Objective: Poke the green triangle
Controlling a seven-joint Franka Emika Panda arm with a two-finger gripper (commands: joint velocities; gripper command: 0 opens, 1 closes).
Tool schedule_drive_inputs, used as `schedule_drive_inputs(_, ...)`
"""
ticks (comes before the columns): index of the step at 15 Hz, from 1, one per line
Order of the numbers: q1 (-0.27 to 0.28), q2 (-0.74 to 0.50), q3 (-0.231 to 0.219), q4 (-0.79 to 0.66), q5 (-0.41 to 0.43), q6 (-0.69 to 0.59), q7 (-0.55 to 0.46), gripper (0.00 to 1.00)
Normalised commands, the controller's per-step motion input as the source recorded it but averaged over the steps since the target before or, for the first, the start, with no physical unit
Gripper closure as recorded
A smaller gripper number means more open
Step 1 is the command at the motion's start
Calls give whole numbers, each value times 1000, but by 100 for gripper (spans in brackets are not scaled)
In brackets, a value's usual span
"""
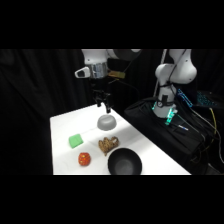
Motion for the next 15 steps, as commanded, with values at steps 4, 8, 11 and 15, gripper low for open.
schedule_drive_inputs(4, -17, 71, 14, 122, -10, -61, 33, 0)
schedule_drive_inputs(8, -67, 378, -15, 580, 74, -214, -96, 0)
schedule_drive_inputs(11, -117, 512, -38, 799, 78, -293, -122, 0)
schedule_drive_inputs(15, -131, 506, -41, 878, 62, -361, -102, 0)
